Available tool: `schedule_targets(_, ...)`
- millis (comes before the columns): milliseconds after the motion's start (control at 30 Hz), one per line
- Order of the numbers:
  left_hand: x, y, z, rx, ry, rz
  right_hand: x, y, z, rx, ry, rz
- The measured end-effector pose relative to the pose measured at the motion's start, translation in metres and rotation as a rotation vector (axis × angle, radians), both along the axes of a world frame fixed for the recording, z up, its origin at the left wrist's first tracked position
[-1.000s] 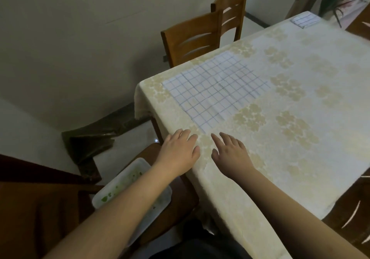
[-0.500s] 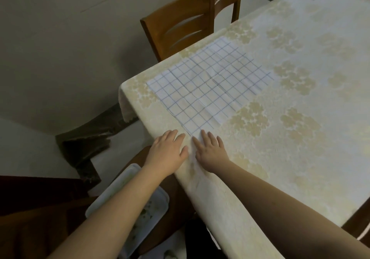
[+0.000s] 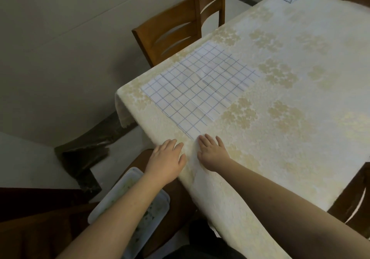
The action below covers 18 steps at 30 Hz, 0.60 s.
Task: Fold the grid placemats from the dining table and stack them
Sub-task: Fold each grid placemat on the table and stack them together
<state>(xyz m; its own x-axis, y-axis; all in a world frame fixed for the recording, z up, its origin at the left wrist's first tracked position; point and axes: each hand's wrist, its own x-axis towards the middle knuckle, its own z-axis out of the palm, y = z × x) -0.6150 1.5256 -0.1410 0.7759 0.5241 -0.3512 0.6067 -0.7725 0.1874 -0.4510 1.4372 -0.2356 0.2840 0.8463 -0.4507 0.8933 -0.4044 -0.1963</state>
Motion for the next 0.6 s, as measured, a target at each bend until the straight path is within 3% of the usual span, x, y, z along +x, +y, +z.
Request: schedule_targets(600, -0.062, -0.011, -0.005, 0.012, 0.014, 0.091, -0.023, 0.020, -0.013, 0.090, -0.011, -0.043)
